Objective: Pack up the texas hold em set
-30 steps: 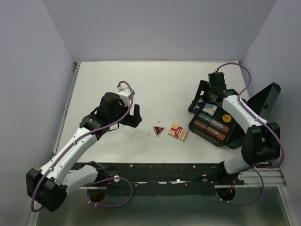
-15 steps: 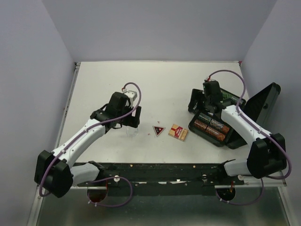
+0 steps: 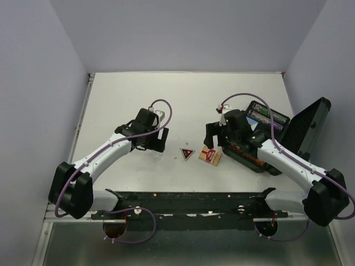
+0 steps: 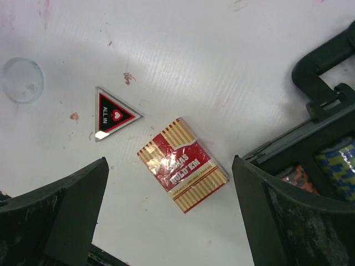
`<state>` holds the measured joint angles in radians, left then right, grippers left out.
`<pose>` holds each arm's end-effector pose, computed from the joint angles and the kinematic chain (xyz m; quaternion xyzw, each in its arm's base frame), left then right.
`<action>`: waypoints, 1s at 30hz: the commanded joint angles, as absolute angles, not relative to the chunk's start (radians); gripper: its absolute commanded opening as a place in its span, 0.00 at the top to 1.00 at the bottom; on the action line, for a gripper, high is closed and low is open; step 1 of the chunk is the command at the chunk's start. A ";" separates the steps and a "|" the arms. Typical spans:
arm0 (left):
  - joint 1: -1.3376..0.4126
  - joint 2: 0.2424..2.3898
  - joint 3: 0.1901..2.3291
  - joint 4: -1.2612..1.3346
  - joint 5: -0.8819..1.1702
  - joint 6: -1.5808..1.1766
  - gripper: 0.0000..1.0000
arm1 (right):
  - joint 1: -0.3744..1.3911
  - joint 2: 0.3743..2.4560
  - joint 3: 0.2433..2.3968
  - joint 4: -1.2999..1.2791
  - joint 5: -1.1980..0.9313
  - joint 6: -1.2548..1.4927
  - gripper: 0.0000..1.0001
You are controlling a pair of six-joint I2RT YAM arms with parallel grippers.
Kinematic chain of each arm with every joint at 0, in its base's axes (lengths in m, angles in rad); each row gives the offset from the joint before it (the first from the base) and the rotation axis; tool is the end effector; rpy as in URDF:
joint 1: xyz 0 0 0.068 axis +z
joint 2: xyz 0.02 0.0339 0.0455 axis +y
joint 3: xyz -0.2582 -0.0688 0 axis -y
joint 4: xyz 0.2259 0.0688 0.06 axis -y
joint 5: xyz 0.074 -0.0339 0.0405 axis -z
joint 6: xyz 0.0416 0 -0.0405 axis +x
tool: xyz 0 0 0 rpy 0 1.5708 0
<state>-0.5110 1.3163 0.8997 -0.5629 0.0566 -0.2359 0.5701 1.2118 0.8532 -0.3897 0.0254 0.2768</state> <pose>0.2171 -0.1244 0.2309 0.1393 0.9461 -0.1315 0.2613 0.2082 0.1322 0.2535 -0.1289 0.9075 0.1536 0.3692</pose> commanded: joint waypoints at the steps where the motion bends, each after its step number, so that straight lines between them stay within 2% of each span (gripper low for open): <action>1: -0.514 1.283 0.922 -0.549 0.086 -0.233 0.06 | 0.607 1.297 0.853 -0.365 -0.058 0.177 0.02; 6: -0.514 1.221 0.911 -0.532 0.121 -0.236 0.06 | 0.653 1.385 0.860 -0.376 -0.005 0.060 0.03; 11: -0.514 1.174 0.908 -0.526 0.136 -0.232 0.05 | 0.660 1.407 0.851 -0.359 -0.082 -0.115 0.00; 17: -0.514 1.125 0.905 -0.526 0.144 -0.229 0.05 | 0.658 1.526 0.900 -0.426 -0.103 -0.244 0.00; 24: -0.514 1.085 0.897 -0.526 0.146 -0.226 0.05 | 0.660 1.591 0.930 -0.431 -0.089 -0.273 0.00; 30: -0.514 1.072 0.897 -0.526 0.149 -0.227 0.05 | 0.660 1.652 0.917 -0.440 -0.086 -0.275 0.08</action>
